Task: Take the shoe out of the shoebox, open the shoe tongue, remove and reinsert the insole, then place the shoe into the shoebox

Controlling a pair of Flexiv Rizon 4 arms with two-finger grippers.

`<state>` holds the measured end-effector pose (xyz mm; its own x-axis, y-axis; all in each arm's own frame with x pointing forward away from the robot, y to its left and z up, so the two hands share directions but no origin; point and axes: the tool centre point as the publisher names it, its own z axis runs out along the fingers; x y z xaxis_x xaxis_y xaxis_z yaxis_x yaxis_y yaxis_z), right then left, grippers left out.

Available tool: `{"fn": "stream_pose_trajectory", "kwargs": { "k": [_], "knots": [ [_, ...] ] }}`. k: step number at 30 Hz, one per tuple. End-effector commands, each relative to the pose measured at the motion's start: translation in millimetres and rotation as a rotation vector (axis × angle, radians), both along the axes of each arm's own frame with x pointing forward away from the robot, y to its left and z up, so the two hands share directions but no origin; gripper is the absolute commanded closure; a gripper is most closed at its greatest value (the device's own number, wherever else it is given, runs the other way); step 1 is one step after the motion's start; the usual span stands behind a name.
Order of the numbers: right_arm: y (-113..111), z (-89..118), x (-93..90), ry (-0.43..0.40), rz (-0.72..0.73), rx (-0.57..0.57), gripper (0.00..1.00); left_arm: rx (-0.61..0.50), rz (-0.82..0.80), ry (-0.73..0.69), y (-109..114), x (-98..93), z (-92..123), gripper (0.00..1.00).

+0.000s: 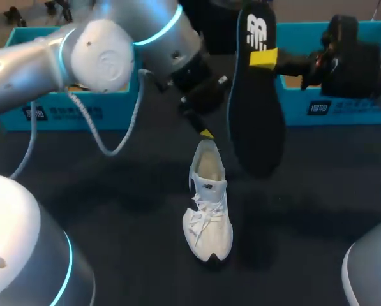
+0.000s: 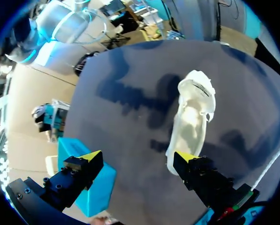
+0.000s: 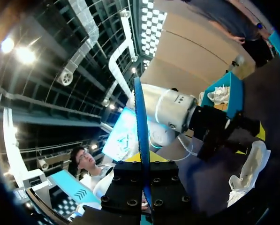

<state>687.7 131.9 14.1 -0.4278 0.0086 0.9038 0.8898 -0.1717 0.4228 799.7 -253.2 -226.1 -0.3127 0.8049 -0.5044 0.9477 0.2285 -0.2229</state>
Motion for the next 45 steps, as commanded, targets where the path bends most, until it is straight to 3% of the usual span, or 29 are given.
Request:
{"fn": "stream_pose_trajectory", "kwargs": {
  "k": [1,5,23,24,30,39,45],
  "knots": [
    [-6,-5,12.7,0.143,-0.058,-0.006,1.0,-0.325,0.077,-0.043,20,6.9,6,0.0],
    [-8,-8,16.7,0.151,-0.104,0.022,1.0,-0.434,0.139,0.028,27,12.3,21,0.0],
    [-8,-8,16.7,0.151,-0.104,0.022,1.0,-0.434,0.139,0.028,27,12.3,21,0.0],
    [-5,-10,19.7,0.204,-0.101,0.007,1.0,-0.434,0.139,0.028,27,12.3,21,0.0],
    [3,-23,36.5,0.311,-0.111,-0.025,1.0,-0.434,0.139,0.028,27,12.3,21,0.0],
    [0,-43,67.5,0.493,-0.105,-0.012,1.0,-0.679,-0.024,-0.149,36,12.4,46,0.0],
    [-2,-48,79.2,0.555,-0.125,0.002,1.0,-0.799,-0.08,-0.207,34,5.6,58,0.0]
  ]
}}
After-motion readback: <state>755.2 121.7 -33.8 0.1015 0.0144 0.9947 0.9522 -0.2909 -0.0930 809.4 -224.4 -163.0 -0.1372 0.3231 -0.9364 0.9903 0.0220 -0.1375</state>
